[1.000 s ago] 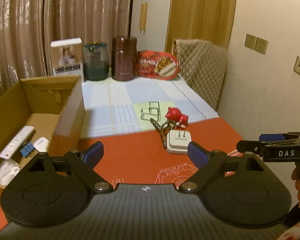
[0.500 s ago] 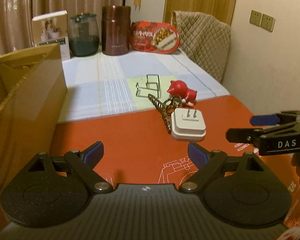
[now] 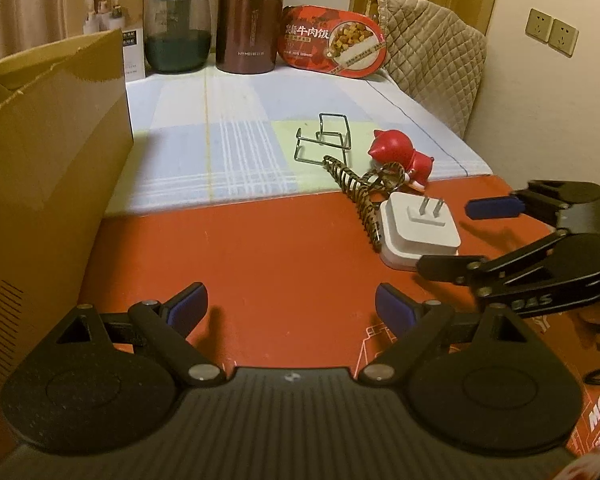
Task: Organize rigid objects
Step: 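Grasp the white square charger with the right tool while the left tool approaches the leopard-print cord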
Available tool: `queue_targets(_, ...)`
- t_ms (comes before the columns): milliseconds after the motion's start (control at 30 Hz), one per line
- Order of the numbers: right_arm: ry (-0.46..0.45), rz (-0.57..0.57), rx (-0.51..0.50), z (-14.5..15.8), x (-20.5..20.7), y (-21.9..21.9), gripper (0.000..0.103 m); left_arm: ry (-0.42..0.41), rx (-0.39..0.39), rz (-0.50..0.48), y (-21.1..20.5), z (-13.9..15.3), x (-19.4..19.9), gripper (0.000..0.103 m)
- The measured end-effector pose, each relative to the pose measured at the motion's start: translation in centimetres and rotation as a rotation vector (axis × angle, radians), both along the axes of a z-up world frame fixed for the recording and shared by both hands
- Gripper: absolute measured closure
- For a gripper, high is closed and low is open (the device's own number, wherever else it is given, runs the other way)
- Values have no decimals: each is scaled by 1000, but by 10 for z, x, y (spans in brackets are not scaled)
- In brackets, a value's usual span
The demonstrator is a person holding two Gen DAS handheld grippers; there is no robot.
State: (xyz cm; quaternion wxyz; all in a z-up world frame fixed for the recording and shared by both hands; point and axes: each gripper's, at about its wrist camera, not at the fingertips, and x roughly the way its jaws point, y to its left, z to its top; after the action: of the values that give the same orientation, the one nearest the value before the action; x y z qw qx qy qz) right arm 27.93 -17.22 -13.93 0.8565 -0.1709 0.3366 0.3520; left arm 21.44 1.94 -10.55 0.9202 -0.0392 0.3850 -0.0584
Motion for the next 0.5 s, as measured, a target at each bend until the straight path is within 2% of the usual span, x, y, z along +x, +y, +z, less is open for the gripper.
queue_targets(100,-24,43,-29,-11,5,4,18,5,-19,1,1,-1,2,15)
queue_targets(367,28,36,60,-17,23,8,19,1,-42,9,2,-2,3,15)
queue_targets(400,27,29,57,-16,22,9,22,1,-40,11,2,-2,4,15)
queue_targets(500,35,29,51,-10,16,12,41,0,-38,9,1,-2,4,15)
